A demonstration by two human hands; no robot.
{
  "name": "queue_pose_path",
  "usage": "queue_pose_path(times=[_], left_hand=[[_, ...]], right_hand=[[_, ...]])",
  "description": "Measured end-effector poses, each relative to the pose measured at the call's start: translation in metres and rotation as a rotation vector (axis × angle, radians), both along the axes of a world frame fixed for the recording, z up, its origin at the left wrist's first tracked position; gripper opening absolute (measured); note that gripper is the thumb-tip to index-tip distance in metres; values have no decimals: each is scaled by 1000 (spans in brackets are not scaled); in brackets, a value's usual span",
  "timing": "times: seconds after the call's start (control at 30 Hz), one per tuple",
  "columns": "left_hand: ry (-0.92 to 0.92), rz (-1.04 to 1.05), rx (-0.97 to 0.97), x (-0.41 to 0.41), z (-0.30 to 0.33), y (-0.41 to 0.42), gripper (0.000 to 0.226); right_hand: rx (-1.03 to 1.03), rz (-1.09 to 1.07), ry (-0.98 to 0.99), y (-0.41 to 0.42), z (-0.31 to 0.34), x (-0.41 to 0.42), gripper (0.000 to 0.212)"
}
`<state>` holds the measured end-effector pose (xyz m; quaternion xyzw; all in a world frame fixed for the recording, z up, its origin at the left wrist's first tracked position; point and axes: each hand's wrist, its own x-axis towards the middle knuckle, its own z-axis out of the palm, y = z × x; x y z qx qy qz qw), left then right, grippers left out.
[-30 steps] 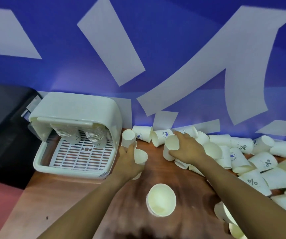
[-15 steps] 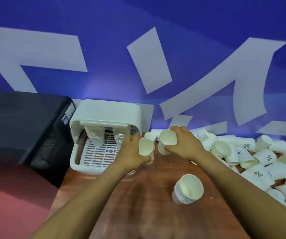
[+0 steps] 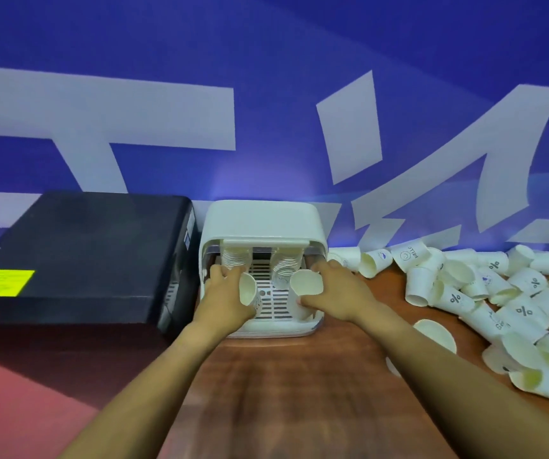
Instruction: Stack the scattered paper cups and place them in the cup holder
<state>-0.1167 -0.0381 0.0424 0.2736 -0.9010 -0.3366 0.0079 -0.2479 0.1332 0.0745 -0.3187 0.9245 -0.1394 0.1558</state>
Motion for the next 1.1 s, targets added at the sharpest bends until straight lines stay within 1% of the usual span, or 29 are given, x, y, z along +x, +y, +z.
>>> queue_pose_path(times=[0.13,0.3,0.43,0.57,0.67,0.87,0.97,1.1], left_hand=[[-25,-1,-44,5,-7,-17,75],[-84,36,-132,-1,-20,-28,67],[-140,12,-156,-6,-35,-35,75],[-210,-31,-163,-14,-52,-38,77],[-283,-51,-184,-18,-61,-40,76],[-363,-73,-193,-23,-73,-45,81],[-388,-79,-208,-25,-75,-44,81],[-382,-83,-198,-26,-72,-41,88]], right_hand=[[-17,18,-35,-23,-17,11,62],[4,37,-47,-48,-36,14,70],[68,52,-73,-65,-52,11,75],[128,66,-106,-77,-70,8,79],[155,83,-124,-81,-81,8,79],[179,115,-110,-83,-92,8,79],[202,131,-112,-83,-94,7,81],[215,139,-110,-82,-92,8,86]])
